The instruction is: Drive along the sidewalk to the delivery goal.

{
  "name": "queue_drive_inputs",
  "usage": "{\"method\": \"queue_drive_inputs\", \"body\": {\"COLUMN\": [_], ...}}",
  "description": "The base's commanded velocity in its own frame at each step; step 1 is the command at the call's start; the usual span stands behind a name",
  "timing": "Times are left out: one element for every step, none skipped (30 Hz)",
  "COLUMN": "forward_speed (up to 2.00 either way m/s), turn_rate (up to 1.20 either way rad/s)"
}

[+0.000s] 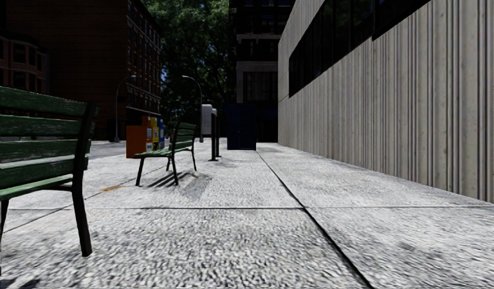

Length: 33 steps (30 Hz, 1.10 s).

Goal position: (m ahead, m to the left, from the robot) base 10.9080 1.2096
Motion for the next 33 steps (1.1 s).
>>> {"method": "queue_drive_inputs", "body": {"forward_speed": [2.0, 2.0, 2.0, 2.0, 2.0, 2.0, 2.0, 2.0, 2.0, 2.0, 2.0, 2.0, 2.0, 2.0, 2.0, 2.0, 2.0, 2.0, 2.0, 2.0, 2.0, 2.0, 2.0, 2.0, 2.0, 2.0, 2.0, 2.0, 2.0, 2.0, 2.0, 2.0, 2.0], "turn_rate": [0.0, 0.0, 0.0, 0.0, 0.0, 0.0, 0.0, 0.0, 0.0, 0.0, 0.0, 0.0, 0.0, 0.0, 0.05, 0.05, 0.07, 0.07, 0.07, 0.07, 0.07, 0.07, 0.11, 0.19, 0.19, 0.2, 0.12, 0.0, 0.0, 0.0, 0.0, 0.0, 0.0]}}
